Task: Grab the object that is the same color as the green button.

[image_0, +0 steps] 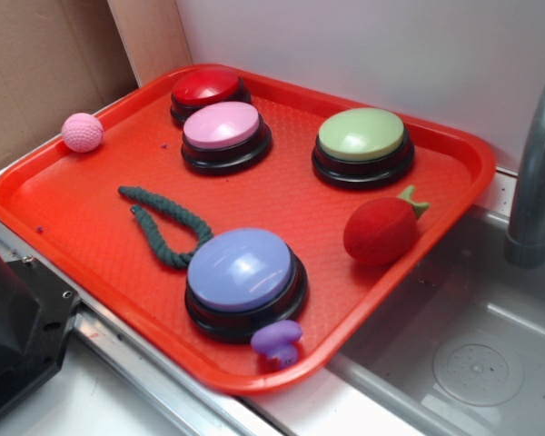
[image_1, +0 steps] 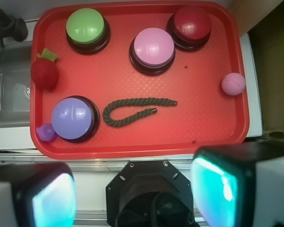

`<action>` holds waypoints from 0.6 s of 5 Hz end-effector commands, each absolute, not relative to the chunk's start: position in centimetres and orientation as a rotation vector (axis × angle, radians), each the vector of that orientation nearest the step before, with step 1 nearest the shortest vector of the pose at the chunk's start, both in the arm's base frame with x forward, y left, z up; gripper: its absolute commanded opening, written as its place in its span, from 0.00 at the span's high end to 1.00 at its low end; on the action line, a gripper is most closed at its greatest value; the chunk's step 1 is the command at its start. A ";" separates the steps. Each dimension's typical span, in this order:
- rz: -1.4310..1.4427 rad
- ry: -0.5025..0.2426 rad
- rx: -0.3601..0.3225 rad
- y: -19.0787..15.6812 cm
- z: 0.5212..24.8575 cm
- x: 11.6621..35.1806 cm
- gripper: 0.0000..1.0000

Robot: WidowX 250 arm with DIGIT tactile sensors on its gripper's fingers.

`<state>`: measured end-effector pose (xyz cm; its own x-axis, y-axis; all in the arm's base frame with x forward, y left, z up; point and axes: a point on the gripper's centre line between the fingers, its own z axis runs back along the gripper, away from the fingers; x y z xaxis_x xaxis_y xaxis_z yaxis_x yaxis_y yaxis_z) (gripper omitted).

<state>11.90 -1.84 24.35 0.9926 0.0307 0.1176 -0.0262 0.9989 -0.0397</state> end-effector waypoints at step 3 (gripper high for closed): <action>-0.037 -0.125 0.063 -2.9 17.8 21.9 0.00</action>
<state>21.42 -2.82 17.04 0.9965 -0.0243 0.0803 0.0200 0.9983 0.0541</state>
